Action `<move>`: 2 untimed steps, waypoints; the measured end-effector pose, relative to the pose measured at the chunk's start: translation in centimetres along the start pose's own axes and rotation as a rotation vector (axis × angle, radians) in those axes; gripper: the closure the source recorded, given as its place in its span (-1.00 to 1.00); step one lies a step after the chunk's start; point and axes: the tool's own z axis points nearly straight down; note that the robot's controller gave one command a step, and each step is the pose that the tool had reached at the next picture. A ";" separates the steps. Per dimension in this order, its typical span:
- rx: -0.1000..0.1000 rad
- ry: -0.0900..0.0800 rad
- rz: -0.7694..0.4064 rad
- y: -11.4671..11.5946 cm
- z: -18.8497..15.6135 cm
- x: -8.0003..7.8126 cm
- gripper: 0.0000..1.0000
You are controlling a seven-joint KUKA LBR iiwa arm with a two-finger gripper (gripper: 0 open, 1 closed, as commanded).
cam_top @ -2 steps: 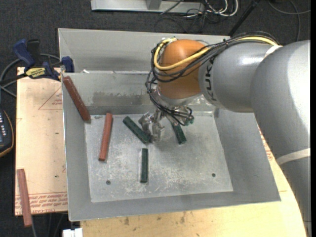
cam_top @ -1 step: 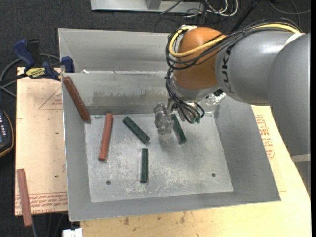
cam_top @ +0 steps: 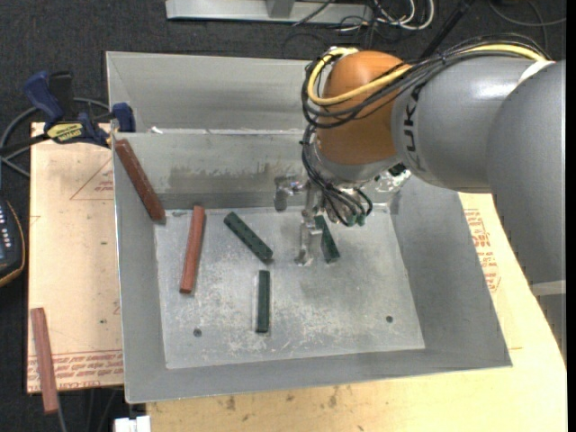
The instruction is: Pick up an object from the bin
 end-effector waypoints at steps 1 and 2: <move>0.000 0.002 0.195 4.6 5.9 -1.3 -1.00; -0.001 0.005 0.275 8.2 6.0 -3.2 -1.00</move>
Offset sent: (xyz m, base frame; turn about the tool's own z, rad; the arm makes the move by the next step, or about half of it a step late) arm 0.0043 0.0462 -0.0603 0.1982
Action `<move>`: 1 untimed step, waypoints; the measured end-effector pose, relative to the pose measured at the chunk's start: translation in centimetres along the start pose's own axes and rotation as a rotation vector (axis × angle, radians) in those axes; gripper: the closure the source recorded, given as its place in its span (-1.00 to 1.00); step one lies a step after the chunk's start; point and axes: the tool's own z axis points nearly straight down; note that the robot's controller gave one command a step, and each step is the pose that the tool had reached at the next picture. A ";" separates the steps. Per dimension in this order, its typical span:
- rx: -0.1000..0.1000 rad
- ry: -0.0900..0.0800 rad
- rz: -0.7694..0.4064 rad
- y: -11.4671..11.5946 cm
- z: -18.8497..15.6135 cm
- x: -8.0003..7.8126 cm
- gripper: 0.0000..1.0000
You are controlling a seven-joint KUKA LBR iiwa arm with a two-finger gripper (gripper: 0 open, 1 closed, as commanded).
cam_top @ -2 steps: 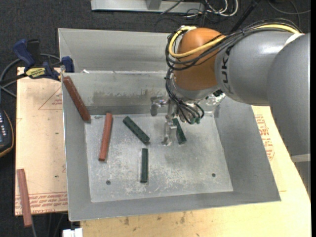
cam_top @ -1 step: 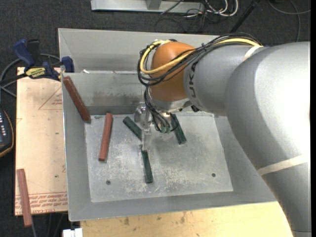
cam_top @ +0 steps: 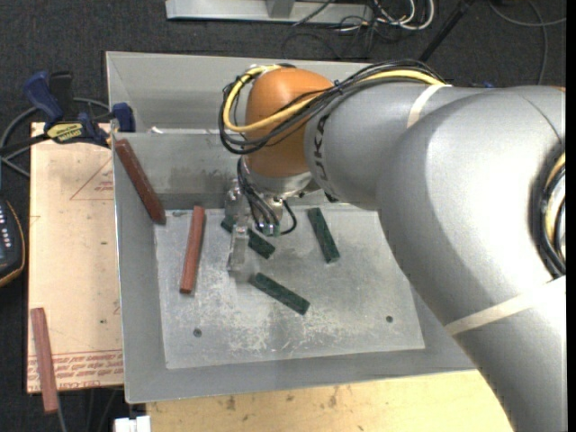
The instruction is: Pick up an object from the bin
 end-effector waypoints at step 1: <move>0.004 -0.004 0.055 -12.7 -2.3 -0.6 -1.00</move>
Offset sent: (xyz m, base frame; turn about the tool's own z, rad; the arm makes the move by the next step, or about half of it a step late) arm -0.0077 -0.1213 0.0215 0.0470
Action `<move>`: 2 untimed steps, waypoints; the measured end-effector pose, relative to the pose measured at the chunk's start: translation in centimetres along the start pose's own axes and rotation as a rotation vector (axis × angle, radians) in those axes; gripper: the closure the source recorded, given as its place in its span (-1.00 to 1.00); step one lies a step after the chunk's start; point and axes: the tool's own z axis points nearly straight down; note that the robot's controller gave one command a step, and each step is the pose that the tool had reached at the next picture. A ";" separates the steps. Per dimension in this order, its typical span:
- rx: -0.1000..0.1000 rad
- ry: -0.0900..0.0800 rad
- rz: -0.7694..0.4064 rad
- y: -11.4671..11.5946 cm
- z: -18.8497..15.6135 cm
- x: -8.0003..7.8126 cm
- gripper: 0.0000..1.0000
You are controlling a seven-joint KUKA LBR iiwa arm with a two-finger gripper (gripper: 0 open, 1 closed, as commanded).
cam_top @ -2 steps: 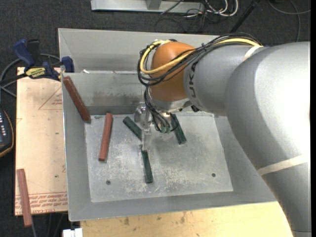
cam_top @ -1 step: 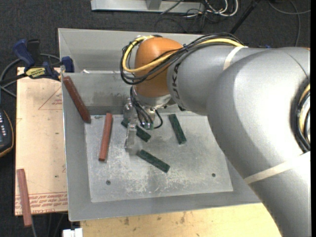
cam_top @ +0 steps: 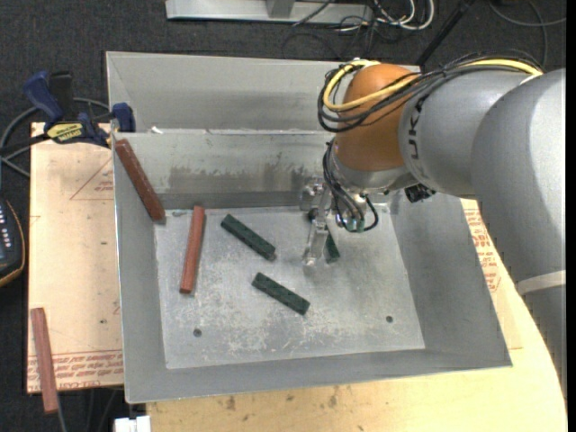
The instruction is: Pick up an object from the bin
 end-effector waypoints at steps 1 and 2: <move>-0.006 0.004 -0.003 6.5 2.3 2.8 -1.00; -0.004 0.000 0.001 6.1 2.1 2.5 1.00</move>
Offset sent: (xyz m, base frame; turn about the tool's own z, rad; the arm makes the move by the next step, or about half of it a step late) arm -0.0166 0.0632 -0.0225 0.0042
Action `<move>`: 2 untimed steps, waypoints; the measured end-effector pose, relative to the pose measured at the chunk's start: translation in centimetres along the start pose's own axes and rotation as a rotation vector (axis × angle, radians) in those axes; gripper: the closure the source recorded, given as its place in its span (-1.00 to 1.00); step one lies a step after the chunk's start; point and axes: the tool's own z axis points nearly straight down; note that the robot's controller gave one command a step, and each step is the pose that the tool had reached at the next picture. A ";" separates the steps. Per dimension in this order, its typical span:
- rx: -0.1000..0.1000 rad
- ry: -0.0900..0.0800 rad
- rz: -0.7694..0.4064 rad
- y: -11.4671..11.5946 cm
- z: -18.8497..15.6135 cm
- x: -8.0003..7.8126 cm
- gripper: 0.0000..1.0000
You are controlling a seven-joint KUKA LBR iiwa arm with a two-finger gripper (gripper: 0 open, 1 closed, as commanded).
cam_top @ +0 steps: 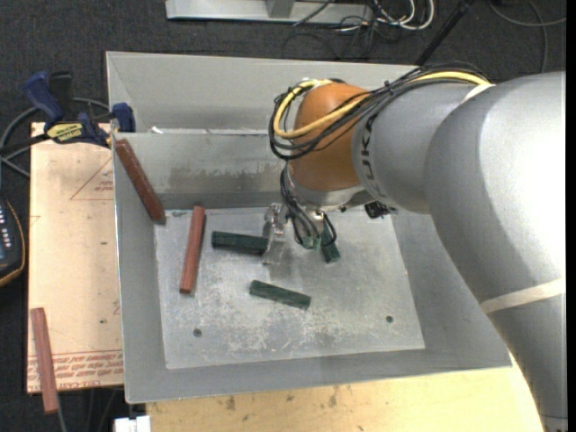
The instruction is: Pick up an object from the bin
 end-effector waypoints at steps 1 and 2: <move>0.000 -0.007 -0.518 0.2 -15.2 -0.3 1.00; -0.001 -0.002 -0.517 0.1 -14.9 -0.2 -1.00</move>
Offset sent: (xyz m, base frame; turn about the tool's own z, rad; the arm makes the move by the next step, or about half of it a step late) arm 0.0009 0.0000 0.1486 -0.5195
